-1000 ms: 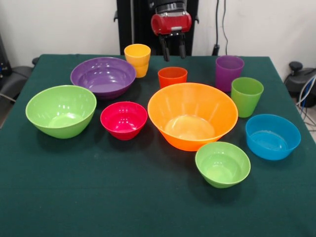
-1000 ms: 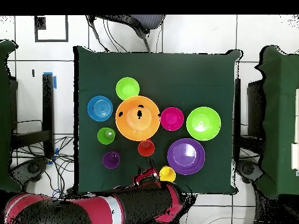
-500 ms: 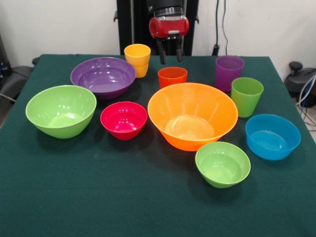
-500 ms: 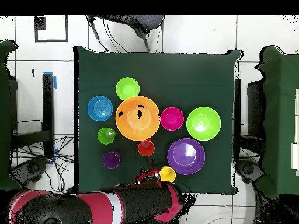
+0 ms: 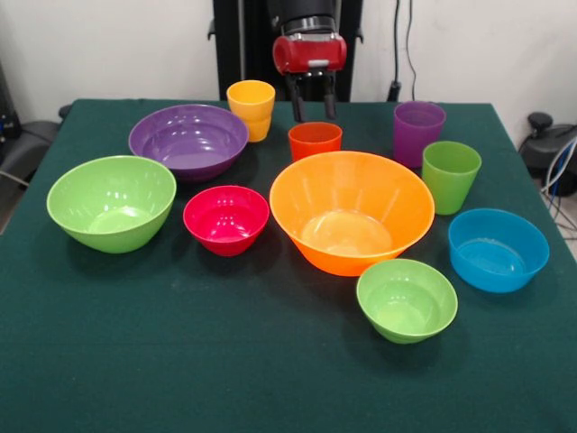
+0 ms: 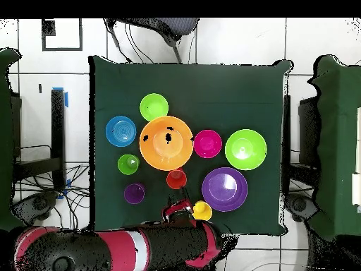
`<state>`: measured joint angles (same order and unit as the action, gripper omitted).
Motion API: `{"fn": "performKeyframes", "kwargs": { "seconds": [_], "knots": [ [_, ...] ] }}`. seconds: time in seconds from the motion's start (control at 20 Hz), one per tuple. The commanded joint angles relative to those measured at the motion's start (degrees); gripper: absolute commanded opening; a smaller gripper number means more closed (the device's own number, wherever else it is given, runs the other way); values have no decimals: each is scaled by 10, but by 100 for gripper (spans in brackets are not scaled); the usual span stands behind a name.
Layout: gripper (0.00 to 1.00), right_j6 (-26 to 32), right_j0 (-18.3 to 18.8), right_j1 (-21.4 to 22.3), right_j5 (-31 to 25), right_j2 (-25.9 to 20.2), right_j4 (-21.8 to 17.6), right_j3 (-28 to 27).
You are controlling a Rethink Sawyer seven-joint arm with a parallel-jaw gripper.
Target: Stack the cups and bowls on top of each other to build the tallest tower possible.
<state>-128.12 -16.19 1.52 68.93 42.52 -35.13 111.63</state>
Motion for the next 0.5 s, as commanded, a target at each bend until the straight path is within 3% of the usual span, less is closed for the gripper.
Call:
{"fn": "performKeyframes", "kwargs": {
  "seconds": [0.05,0.5],
  "knots": [
    [100,96,-11,-25,45,-43,58,-29],
    [100,88,-17,-36,65,-38,64,-29]
  ]
}}
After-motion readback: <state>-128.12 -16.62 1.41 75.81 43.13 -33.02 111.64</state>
